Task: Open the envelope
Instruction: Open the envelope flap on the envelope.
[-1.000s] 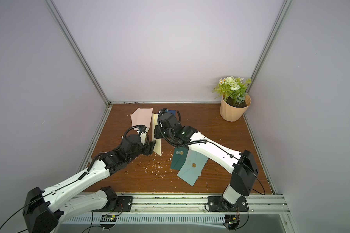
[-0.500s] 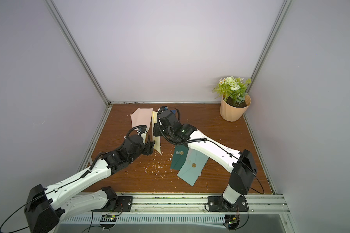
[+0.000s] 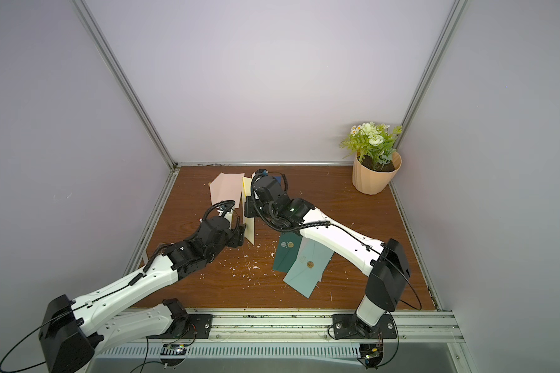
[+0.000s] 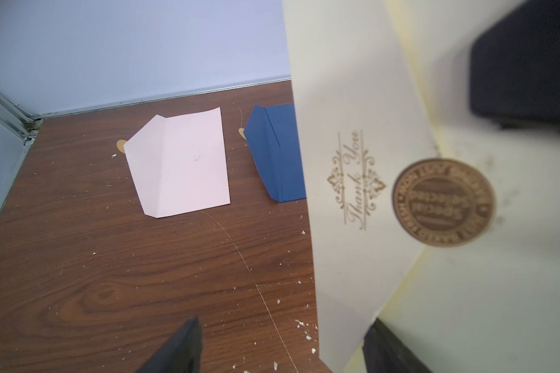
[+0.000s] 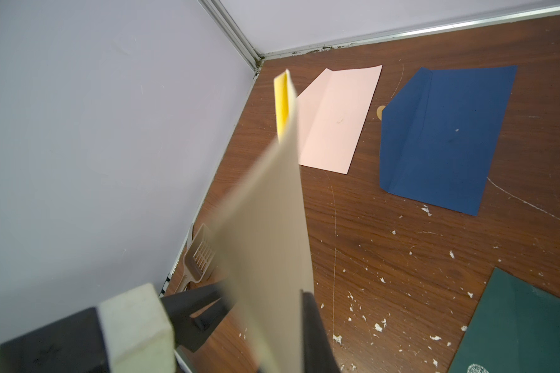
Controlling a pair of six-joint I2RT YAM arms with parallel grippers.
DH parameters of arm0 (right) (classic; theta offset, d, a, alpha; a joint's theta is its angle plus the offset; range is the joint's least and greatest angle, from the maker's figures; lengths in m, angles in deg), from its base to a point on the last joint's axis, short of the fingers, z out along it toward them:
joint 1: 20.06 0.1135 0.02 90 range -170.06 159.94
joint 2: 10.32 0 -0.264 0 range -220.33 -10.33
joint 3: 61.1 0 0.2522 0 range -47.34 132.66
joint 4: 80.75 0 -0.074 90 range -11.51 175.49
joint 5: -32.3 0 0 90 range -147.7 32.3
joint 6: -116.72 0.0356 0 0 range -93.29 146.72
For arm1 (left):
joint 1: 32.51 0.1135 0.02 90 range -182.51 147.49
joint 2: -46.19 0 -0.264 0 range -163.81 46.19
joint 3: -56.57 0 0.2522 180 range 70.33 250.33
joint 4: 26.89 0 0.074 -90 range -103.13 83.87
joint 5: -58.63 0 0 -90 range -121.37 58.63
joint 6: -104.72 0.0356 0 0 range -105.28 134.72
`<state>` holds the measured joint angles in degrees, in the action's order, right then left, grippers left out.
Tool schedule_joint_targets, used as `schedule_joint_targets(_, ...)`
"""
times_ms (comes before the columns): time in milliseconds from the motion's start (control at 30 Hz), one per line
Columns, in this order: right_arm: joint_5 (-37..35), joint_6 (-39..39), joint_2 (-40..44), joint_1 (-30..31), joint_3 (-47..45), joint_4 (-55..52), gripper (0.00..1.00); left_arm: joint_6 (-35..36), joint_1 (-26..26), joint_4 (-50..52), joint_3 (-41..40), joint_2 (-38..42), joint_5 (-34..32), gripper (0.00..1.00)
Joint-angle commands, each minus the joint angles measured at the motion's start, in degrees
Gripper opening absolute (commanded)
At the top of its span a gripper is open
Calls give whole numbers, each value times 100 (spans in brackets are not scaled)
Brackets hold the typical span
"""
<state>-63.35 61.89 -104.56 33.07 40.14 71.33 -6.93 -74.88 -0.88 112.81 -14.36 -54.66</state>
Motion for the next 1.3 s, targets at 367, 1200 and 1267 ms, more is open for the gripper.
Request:
schedule_joint_targets(367,457,296,41,48,-206,136,0,95,-4,-161,375,-26,-778,80)
schedule_joint_targets(1200,626,314,-29,75,-267,143,0,196,-6,-325,338,7,-935,83)
schedule_joint_targets(1267,644,305,-25,84,-272,136,0,212,-1,-320,320,41,-975,83)
